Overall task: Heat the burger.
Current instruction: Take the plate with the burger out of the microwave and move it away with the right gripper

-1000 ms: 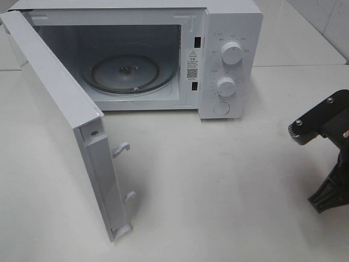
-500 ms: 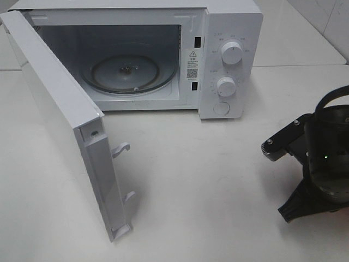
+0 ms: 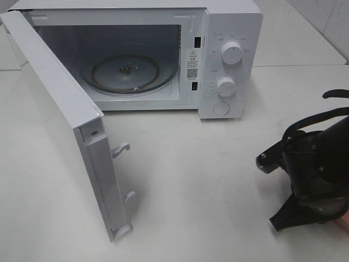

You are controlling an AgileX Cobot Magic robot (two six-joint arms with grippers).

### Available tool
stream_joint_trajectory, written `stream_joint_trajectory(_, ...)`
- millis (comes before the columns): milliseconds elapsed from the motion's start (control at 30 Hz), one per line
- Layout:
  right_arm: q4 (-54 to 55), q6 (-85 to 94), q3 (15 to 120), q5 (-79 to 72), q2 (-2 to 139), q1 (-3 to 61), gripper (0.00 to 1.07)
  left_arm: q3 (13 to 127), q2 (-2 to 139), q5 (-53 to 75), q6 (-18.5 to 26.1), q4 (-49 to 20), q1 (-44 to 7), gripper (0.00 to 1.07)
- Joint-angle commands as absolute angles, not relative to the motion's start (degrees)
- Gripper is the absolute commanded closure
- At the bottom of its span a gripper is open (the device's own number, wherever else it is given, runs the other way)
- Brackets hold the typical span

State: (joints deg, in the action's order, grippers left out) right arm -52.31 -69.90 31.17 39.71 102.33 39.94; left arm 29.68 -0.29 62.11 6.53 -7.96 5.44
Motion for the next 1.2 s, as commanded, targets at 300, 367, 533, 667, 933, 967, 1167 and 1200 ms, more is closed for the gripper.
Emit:
stream_joint_trajectory(300, -55.2, -74.4, 30.9, 41.6, 105.5, 40.0, 0.94, 29.7, -0.6, 61.3, 6.2, -8.1, 5.5, 0.06)
stream_joint_trajectory(367, -55.0, -73.8, 30.9, 41.7, 105.3, 40.0, 0.89, 29.7, -0.6, 61.3, 6.2, -8.1, 5.5, 0.06)
stream_joint_trajectory(533, -51.3, -66.9, 30.9, 41.8, 101.0, 40.1, 0.65, 29.7, -0.6, 61.3, 6.2, -8.1, 5.5, 0.06)
stream_joint_trajectory(667, -48.8, -62.7, 30.9, 41.8, 97.0, 40.1, 0.57, 29.7, -0.6, 61.3, 6.2, -8.1, 5.5, 0.06)
stream_joint_trajectory(933, -42.4, -50.6, 30.9, 41.8, 84.4, 40.1, 0.43, 29.7, -0.6, 61.3, 6.2, -8.1, 5.5, 0.06)
stream_joint_trajectory(967, -42.4, -50.6, 30.9, 41.8, 84.4, 40.1, 0.43, 29.7, -0.6, 61.3, 6.2, -8.1, 5.5, 0.06)
stream_joint_trajectory(1167, -32.4, -37.8, 32.1, 41.8, 74.4, 40.1, 0.3, 29.7, -0.6, 61.3, 6.2, -8.1, 5.5, 0.06)
stream_joint_trajectory(1200, -28.8, -33.4, 33.1, 41.9, 71.7, 40.1, 0.3, 29.7, -0.6, 61.3, 6.2, -8.1, 5.5, 0.06)
